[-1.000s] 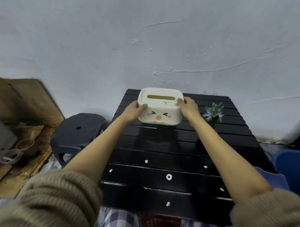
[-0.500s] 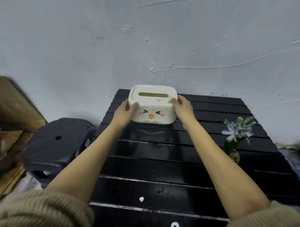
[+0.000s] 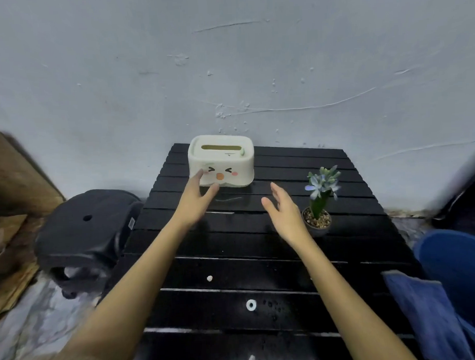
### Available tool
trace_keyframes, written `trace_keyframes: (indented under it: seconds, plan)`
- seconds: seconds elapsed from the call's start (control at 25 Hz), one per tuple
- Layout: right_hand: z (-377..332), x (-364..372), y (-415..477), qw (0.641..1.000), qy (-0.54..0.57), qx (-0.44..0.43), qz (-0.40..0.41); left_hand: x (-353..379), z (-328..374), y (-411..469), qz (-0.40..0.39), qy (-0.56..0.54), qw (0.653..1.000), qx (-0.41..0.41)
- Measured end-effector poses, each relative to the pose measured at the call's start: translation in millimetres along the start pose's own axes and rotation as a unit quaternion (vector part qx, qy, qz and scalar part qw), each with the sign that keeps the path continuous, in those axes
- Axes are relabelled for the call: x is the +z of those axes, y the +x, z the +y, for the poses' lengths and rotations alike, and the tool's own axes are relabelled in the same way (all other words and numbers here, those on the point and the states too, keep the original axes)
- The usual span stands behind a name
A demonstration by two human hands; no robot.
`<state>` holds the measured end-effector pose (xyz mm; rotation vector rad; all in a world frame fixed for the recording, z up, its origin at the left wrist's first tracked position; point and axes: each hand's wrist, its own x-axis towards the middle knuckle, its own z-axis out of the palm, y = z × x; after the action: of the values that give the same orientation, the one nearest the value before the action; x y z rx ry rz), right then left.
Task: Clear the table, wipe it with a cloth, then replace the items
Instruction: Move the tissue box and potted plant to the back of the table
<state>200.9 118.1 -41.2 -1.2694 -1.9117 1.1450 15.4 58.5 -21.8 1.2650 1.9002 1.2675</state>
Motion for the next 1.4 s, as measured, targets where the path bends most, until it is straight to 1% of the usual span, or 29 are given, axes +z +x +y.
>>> trace_keyframes:
  seconds: [0.2, 0.32, 0.4, 0.56, 0.6, 0.76, 0.84, 1.16, 1.4]
  plan:
    - [20.1, -18.4, -63.0, 1.0, -0.008, 0.027, -0.003, 32.0, -4.5, -28.7, -0.076, 0.065, 0.992, -0.075]
    - [28.9, -32.4, -86.8, 0.999, 0.015, 0.037, 0.027, 52.8, -4.6, -37.6, -0.111, 0.082, 0.988, -0.069]
    - [33.1, -42.3, -95.4, 0.997, 0.028, 0.034, 0.069, 64.8, -3.4, -40.6, -0.126, 0.092, 0.986, -0.056]
    - [41.9, -59.4, -90.5, 0.978, 0.022, 0.026, 0.206, 74.3, -5.2, -45.6, -0.134, 0.118, 0.983, -0.031]
    - [43.3, -63.3, -85.4, 0.976, 0.011, 0.034, 0.216, 74.9, -6.4, -45.7, -0.129, 0.118, 0.984, -0.028]
    - [49.1, -66.4, -61.3, 0.985, -0.05, 0.081, 0.144, 75.5, -7.9, -45.2, -0.118, 0.115, 0.986, -0.027]
    - [52.1, -62.8, -52.0, 0.986, -0.055, 0.087, 0.131, 75.7, -8.5, -45.1, -0.119, 0.114, 0.986, -0.026]
    - [51.0, -59.8, -27.9, 0.981, -0.062, 0.058, 0.175, 75.5, -10.0, -44.9, -0.116, 0.118, 0.986, -0.024]
    - [30.1, -52.9, 22.3, 0.985, -0.038, 0.029, 0.167, 75.3, -15.3, -44.7, -0.123, 0.129, 0.984, -0.016]
